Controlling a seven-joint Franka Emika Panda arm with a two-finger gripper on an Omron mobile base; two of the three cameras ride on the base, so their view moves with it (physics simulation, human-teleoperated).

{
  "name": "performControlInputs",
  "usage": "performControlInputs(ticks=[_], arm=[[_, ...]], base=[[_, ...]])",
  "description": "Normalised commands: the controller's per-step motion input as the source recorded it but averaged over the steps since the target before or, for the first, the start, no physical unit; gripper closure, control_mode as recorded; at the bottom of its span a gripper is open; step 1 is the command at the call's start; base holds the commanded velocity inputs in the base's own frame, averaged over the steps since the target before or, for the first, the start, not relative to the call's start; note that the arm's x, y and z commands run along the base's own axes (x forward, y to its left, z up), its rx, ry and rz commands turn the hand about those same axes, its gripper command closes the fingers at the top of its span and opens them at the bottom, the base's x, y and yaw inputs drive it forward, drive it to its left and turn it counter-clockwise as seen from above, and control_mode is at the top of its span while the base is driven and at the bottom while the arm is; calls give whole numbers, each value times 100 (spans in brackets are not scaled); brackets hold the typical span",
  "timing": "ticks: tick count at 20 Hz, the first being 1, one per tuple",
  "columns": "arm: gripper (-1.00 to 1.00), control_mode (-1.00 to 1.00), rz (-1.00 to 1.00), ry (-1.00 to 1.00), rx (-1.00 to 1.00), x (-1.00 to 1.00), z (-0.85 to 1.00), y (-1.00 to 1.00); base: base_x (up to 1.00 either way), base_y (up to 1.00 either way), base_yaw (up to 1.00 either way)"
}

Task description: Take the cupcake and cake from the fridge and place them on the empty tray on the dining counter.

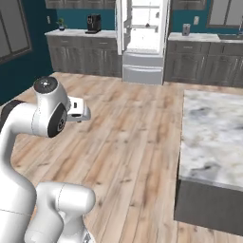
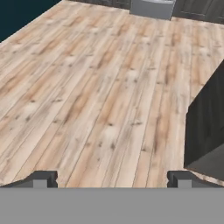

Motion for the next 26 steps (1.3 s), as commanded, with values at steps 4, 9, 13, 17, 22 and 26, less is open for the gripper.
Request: performControlInputs(ticks=[4, 9, 13, 17, 22, 26], arm=[[-100, 100, 0, 0, 0, 0, 0, 0], [-100, 100, 0, 0, 0, 0, 0, 0], [-100, 100, 0, 0, 0, 0, 0, 0], [-100, 100, 0, 0, 0, 0, 0, 0], [-100, 100, 0, 0, 0, 0, 0, 0], [-100, 100, 0, 0, 0, 0, 0, 0]], base=[[100, 81, -38], [100, 69, -31], [100, 62, -25], [100, 68, -20], [100, 82, -17], [100, 75, -11]])
